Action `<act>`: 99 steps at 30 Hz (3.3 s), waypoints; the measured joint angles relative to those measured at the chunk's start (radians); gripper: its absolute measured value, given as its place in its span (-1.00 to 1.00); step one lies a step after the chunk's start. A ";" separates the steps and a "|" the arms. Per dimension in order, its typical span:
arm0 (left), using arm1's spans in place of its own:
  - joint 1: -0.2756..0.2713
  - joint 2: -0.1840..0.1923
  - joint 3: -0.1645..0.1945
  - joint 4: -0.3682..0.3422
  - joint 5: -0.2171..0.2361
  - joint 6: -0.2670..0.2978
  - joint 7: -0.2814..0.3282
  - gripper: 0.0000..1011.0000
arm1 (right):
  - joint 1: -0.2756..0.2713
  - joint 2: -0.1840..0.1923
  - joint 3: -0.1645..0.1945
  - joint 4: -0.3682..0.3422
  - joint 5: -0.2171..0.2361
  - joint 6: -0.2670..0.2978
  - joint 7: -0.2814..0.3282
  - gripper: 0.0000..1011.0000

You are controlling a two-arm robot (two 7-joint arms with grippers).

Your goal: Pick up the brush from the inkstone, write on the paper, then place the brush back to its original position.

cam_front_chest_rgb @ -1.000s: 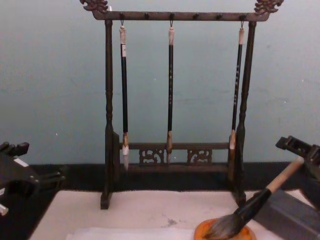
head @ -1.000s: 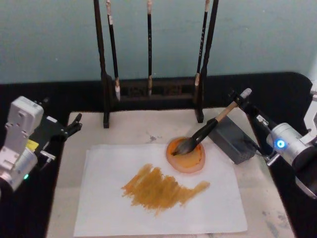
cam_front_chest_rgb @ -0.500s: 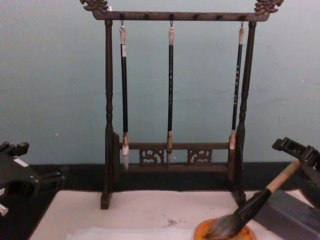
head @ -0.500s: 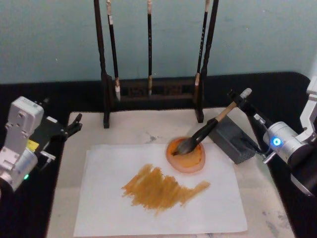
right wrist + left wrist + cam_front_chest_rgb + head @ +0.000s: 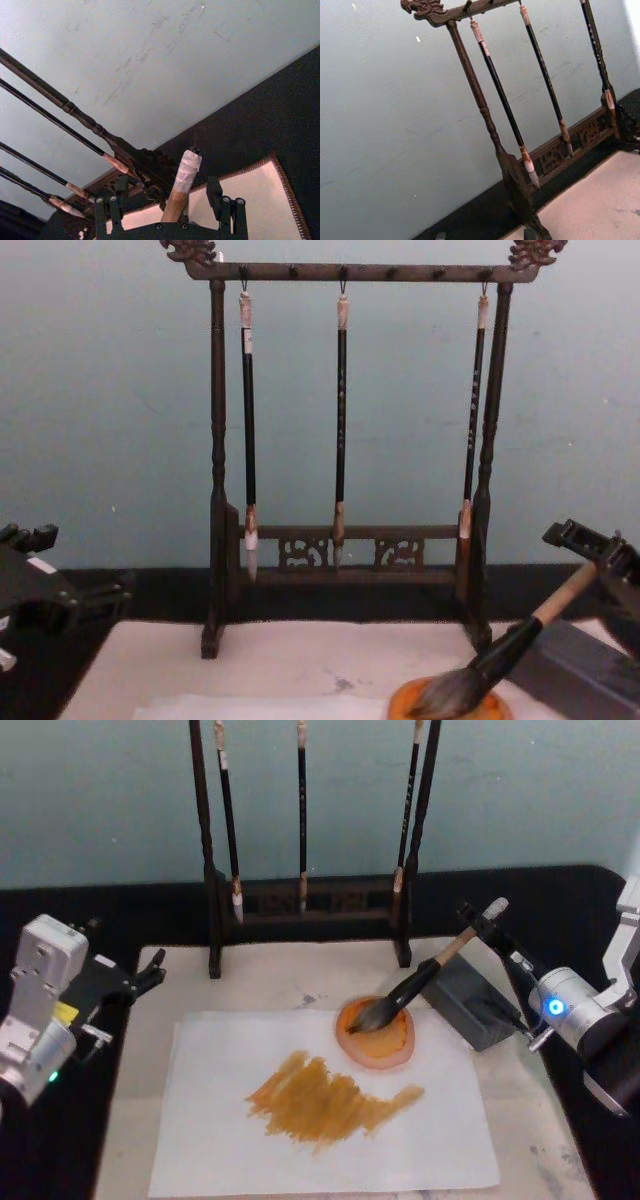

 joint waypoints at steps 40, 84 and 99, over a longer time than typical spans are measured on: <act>0.000 0.000 0.000 0.000 0.000 0.000 0.000 1.00 | 0.000 0.003 -0.002 -0.003 0.004 0.000 0.003 -0.63; 0.000 0.000 0.000 0.000 0.000 0.000 0.000 1.00 | -0.066 0.090 -0.014 -0.290 0.072 0.033 0.006 -0.64; 0.000 0.000 0.000 0.000 0.000 0.000 0.000 1.00 | -0.085 0.170 -0.101 -0.479 -0.121 -0.036 0.007 -0.64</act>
